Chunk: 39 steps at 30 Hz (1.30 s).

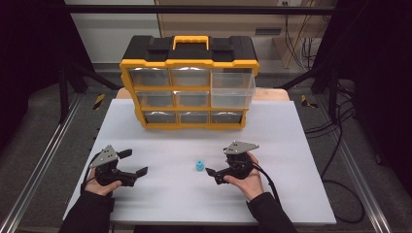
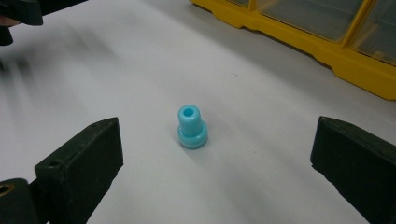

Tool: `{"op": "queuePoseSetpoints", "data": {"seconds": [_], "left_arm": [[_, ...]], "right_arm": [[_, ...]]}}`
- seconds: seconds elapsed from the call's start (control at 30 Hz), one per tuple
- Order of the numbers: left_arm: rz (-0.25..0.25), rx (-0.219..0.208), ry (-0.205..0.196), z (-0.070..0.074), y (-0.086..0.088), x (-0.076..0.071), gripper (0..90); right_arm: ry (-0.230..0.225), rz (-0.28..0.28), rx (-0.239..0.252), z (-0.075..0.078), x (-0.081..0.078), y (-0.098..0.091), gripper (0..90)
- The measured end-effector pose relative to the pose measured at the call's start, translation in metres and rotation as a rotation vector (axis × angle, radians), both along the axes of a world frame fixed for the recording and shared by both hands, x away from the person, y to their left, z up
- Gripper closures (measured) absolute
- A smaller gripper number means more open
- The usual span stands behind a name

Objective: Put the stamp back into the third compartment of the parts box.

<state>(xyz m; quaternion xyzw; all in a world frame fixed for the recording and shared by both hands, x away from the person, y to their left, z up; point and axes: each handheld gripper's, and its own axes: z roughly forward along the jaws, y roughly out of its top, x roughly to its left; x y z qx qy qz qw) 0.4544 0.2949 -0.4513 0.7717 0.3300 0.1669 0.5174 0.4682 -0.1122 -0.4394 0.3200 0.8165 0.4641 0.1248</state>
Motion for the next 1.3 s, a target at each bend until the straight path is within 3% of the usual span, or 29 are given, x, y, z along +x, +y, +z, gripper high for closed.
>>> {"op": "queuePoseSetpoints", "data": {"seconds": [0.8, 1.07, 1.3], "left_arm": [[0.002, 0.004, 0.000, -0.001, 0.000, 0.000, 1.8], [0.002, 0.002, -0.001, 0.000, 0.001, 0.000, 1.8], [0.000, 0.003, 0.001, -0.001, 0.000, 0.001, 1.8]], "right_arm": [[0.024, 0.000, -0.080, -0.009, 0.011, 0.035, 6.9], [0.045, -0.012, -0.103, -0.014, 0.015, 0.045, 11.9], [0.071, 0.001, -0.122, -0.021, 0.018, 0.050, 23.5]]}}
